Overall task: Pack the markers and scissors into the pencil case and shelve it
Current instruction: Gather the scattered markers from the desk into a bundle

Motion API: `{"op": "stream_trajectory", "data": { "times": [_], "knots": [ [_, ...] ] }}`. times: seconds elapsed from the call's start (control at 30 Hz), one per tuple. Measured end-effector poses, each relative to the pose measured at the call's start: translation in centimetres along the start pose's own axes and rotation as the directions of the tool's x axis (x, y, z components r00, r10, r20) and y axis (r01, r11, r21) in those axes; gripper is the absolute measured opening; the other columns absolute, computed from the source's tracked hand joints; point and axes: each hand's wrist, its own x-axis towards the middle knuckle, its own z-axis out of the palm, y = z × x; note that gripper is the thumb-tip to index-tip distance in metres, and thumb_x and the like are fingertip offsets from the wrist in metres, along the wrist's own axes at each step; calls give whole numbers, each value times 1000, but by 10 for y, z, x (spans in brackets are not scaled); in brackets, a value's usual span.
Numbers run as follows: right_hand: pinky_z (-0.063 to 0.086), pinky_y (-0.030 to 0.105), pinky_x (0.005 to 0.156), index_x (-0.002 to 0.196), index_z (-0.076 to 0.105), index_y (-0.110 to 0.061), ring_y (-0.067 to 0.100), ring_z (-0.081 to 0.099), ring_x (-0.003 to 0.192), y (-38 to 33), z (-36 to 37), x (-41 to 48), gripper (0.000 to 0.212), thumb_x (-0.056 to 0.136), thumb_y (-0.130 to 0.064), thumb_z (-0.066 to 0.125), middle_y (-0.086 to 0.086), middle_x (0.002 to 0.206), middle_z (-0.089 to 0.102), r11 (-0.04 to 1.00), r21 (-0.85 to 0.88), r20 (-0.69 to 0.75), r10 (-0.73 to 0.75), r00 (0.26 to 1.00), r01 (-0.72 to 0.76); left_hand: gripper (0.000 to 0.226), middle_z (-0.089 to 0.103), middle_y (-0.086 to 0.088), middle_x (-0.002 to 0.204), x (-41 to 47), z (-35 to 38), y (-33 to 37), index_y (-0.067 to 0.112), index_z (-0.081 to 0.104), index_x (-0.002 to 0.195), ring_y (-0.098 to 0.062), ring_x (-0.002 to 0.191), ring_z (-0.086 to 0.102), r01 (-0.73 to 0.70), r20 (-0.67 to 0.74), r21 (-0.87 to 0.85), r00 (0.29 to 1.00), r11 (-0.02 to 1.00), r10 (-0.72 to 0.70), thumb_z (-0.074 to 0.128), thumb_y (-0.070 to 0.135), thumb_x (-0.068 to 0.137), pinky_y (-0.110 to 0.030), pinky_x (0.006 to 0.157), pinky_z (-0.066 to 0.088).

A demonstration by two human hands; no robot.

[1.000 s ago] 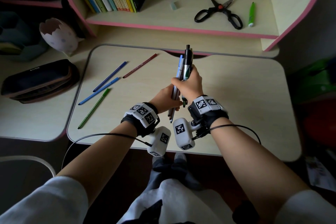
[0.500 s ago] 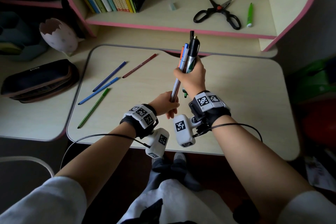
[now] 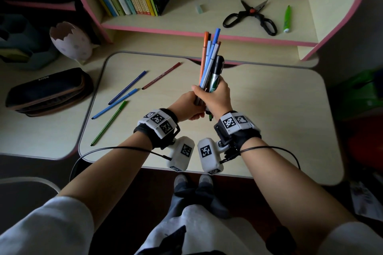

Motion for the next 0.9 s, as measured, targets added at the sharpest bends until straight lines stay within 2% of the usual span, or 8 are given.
{"op": "stream_trajectory", "data": {
  "times": [0.13, 0.27, 0.37, 0.43, 0.57, 0.7, 0.77, 0.9],
  "knots": [
    [48, 24, 67, 93, 57, -17, 13, 61, 72, 3, 1, 3, 26, 70, -17, 69, -9, 75, 60, 998, -40, -2, 38, 999, -38, 9, 61, 3, 63, -2, 2, -2, 9, 51, 85, -10, 46, 49, -4, 51, 77, 999, 997, 0, 59, 7, 83, -15, 42, 43],
    [46, 25, 64, 88, 56, -18, 13, 60, 69, 7, 0, 4, 20, 70, -16, 65, -7, 73, 59, 994, -40, 23, 101, 995, -100, 18, 58, 5, 61, -2, 1, -6, 19, 49, 74, -5, 46, 50, -56, 106, 135, 993, 989, 42, 63, 9, 80, -14, 44, 41],
    [47, 27, 63, 86, 58, -13, 17, 60, 68, 9, -4, 6, 16, 71, -15, 63, -1, 74, 61, 990, -68, 32, 126, 992, -123, 19, 58, 8, 64, -4, -1, -9, 16, 54, 87, -5, 51, 52, -103, 164, 148, 983, 984, 78, 70, 12, 77, -6, 45, 40],
    [49, 27, 63, 88, 59, -11, 21, 62, 69, 11, -6, 8, 16, 73, -14, 62, 2, 75, 63, 987, -87, 39, 142, 989, -138, 24, 60, 9, 69, -5, -4, -11, 15, 59, 95, -7, 55, 53, -106, 185, 125, 979, 986, 82, 72, 15, 76, -6, 49, 42],
    [48, 25, 63, 81, 56, -15, 16, 60, 65, 16, -11, 8, 7, 75, -15, 60, -5, 65, 59, 979, -126, 112, 175, 978, -161, 24, 61, 11, 71, -3, -10, -15, 15, 65, 96, -4, 58, 53, -89, 179, 133, 982, 987, 65, 74, 21, 75, -4, 49, 42],
    [45, 25, 62, 74, 55, -18, 15, 58, 64, 20, -15, 8, 5, 76, -15, 59, -3, 64, 58, 972, -143, 173, 211, 962, -187, 27, 61, 9, 75, 0, -26, -14, 11, 61, 106, -6, 59, 54, -41, 109, 119, 994, 992, 28, 68, 19, 80, -16, 50, 45],
    [46, 26, 65, 71, 54, -22, 13, 60, 63, 20, -16, 7, 12, 79, -13, 57, -3, 63, 61, 971, -121, 215, 229, 949, -207, 31, 62, 1, 89, 2, -34, -12, 8, 54, 113, -9, 65, 55, -21, 34, 29, 999, 999, 20, 62, 10, 84, -18, 51, 48],
    [47, 27, 63, 71, 52, -20, 17, 60, 63, 20, -18, 6, 15, 82, -10, 55, 0, 61, 60, 967, -145, 284, 242, 928, -208, 49, 48, -16, 128, 4, -44, 4, 9, 36, 130, -21, 90, 56, -36, -159, -321, 987, 946, -17, 54, -2, 85, -31, 61, 56]
  ]
}}
